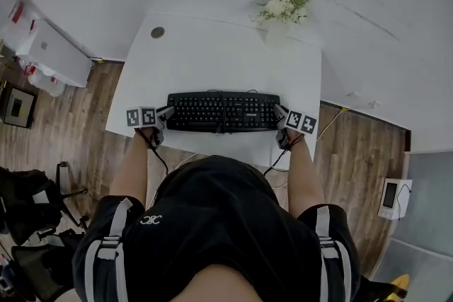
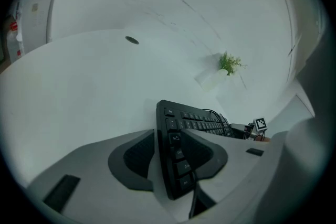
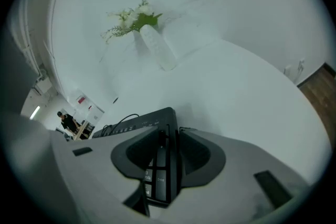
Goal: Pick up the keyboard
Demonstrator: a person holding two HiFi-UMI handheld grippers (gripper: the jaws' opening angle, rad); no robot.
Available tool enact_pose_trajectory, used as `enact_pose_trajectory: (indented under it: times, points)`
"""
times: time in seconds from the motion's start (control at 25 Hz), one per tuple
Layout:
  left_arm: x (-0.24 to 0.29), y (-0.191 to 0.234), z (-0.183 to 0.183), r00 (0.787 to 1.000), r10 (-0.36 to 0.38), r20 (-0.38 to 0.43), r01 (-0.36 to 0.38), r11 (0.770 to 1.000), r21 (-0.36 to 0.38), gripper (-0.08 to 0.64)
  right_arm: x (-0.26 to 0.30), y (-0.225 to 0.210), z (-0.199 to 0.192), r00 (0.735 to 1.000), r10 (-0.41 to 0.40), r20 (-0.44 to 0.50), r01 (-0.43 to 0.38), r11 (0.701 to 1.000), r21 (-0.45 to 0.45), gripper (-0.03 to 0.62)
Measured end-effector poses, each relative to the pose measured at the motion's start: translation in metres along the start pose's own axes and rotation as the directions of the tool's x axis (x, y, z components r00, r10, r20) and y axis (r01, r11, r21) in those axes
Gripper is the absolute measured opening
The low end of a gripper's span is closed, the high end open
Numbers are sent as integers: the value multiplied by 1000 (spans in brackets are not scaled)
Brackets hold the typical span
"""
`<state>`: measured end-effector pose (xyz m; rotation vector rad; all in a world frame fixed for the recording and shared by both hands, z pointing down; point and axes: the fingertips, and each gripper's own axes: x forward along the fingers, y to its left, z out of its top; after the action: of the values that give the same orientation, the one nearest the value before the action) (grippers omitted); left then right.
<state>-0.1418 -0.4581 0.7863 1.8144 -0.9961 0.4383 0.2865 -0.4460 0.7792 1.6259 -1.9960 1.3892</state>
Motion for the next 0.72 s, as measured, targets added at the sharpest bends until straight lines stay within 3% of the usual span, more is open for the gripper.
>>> enact_pose_trajectory:
  times: [0.2, 0.32, 0.48, 0.72]
  points:
    - [2, 0, 0, 1000, -20, 17, 21, 997, -79, 143, -1, 1, -5, 997, 32, -65, -31, 999, 19, 123]
    - [-4, -3, 0, 1000, 0, 19, 1, 999, -52, 144, -4, 3, -10, 996, 26, -84, -25, 1000, 7, 123]
    - [-17, -13, 6, 998, -31, 46, 32, 999, -35, 140, -20, 11, -8, 998, 51, -42, -51, 999, 11, 121]
    - [-43, -42, 40, 985, -96, 146, 92, 995, 34, 133, -52, 38, 28, 991, 101, 83, -97, 994, -48, 120]
